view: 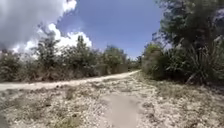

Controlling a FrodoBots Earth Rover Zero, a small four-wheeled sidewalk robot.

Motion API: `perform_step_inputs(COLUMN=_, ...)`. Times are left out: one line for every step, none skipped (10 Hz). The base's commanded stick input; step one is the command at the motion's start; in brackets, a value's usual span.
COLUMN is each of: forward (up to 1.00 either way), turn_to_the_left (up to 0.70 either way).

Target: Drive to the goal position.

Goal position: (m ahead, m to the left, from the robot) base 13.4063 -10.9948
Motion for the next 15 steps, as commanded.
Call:
perform_step_inputs(forward=0.50, turn_to_the_left=0.00)
perform_step_inputs(forward=0.50, turn_to_the_left=0.00)
perform_step_inputs(forward=0.50, turn_to_the_left=0.00)
perform_step_inputs(forward=0.50, turn_to_the_left=0.00)
perform_step_inputs(forward=0.50, turn_to_the_left=0.00)
perform_step_inputs(forward=0.50, turn_to_the_left=0.00)
perform_step_inputs(forward=0.50, turn_to_the_left=0.00)
perform_step_inputs(forward=0.50, turn_to_the_left=0.00)
perform_step_inputs(forward=0.50, turn_to_the_left=0.00)
perform_step_inputs(forward=0.50, turn_to_the_left=0.00)
perform_step_inputs(forward=0.50, turn_to_the_left=0.00)
perform_step_inputs(forward=0.50, turn_to_the_left=0.00)
perform_step_inputs(forward=0.50, turn_to_the_left=0.00)
perform_step_inputs(forward=0.50, turn_to_the_left=0.00)
perform_step_inputs(forward=0.50, turn_to_the_left=0.00)
